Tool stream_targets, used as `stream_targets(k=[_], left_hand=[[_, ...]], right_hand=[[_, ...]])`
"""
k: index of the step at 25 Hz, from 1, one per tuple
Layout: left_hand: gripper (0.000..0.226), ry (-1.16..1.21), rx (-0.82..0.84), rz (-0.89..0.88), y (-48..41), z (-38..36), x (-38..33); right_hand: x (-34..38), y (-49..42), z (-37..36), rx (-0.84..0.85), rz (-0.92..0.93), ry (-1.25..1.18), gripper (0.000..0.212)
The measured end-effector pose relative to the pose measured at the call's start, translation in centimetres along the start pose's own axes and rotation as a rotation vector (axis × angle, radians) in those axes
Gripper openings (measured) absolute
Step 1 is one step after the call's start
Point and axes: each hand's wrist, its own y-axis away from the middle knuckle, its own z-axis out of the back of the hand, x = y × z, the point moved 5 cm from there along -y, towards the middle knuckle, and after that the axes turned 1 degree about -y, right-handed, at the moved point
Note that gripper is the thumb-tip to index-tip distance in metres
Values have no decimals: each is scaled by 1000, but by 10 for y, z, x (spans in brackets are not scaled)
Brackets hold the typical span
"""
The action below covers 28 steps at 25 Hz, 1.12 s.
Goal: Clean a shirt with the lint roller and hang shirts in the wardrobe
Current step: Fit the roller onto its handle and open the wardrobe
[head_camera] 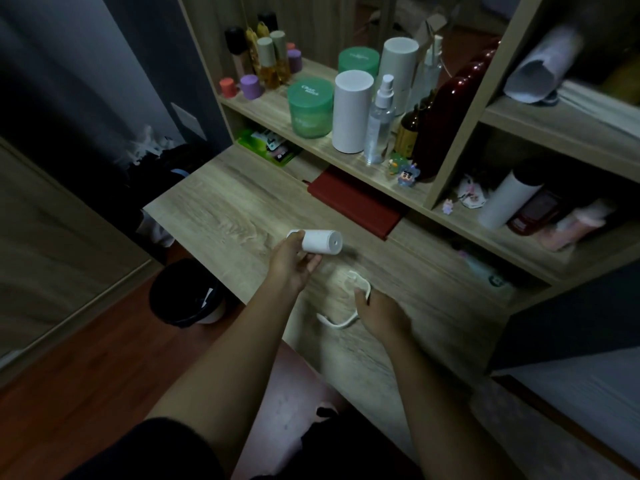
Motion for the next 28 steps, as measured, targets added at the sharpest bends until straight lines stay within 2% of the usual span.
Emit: stream_targets(k=[3, 6, 12, 18, 25, 28], left_hand=[[6, -12, 1, 26, 1, 8, -5], [22, -161, 12, -11, 3, 16, -14], [35, -489, 123, -231, 22, 8, -39], [29, -618, 255, -379, 40, 5, -58], [34, -681, 264, -462, 53, 3, -66], [48, -721, 199, -550, 55, 1, -67]], right_hand=[[11, 4, 18, -23, 56, -112, 62], [36, 8, 59, -39, 169, -178, 57], [90, 12, 103, -88, 385, -38, 55], [119, 22, 111, -106, 464, 53, 51], [140, 30, 108, -201, 481, 61, 51], [151, 36, 110, -264, 488, 49, 51]])
